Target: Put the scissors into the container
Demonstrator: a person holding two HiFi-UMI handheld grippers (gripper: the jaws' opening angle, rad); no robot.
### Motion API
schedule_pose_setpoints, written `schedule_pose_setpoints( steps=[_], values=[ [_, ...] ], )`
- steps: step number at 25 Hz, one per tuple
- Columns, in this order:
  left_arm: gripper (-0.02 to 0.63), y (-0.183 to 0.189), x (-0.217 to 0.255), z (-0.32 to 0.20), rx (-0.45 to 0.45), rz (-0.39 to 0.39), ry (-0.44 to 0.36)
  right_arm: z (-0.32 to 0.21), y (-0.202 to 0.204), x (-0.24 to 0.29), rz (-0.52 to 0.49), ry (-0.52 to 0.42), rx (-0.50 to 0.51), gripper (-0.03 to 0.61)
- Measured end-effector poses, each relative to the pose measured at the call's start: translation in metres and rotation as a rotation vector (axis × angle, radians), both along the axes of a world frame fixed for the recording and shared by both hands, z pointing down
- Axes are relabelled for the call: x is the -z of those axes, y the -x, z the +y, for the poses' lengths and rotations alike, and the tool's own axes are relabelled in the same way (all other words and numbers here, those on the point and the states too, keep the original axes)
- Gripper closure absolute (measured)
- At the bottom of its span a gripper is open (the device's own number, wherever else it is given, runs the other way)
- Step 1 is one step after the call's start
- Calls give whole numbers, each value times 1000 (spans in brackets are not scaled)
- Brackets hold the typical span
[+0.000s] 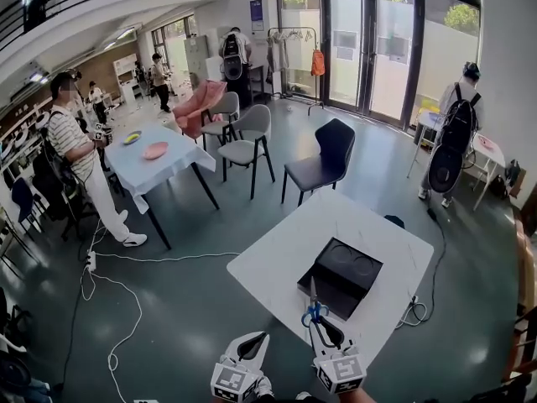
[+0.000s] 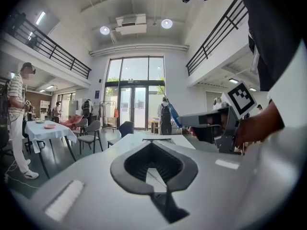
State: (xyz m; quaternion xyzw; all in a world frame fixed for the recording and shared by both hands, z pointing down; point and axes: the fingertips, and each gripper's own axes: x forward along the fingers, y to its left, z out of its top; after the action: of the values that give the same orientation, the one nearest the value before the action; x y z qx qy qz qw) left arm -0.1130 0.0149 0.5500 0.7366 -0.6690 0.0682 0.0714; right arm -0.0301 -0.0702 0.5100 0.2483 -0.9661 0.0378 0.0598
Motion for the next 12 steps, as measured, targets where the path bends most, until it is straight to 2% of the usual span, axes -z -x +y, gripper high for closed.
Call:
schedule_pose_setpoints(
  steps=[4, 12],
  values=[
    [604, 29, 0, 0, 16, -9, -1, 2, 22, 2, -1, 0, -2, 506],
    [604, 81, -1, 8, -16, -16, -28, 13, 66, 3, 30, -19, -11, 506]
  ],
)
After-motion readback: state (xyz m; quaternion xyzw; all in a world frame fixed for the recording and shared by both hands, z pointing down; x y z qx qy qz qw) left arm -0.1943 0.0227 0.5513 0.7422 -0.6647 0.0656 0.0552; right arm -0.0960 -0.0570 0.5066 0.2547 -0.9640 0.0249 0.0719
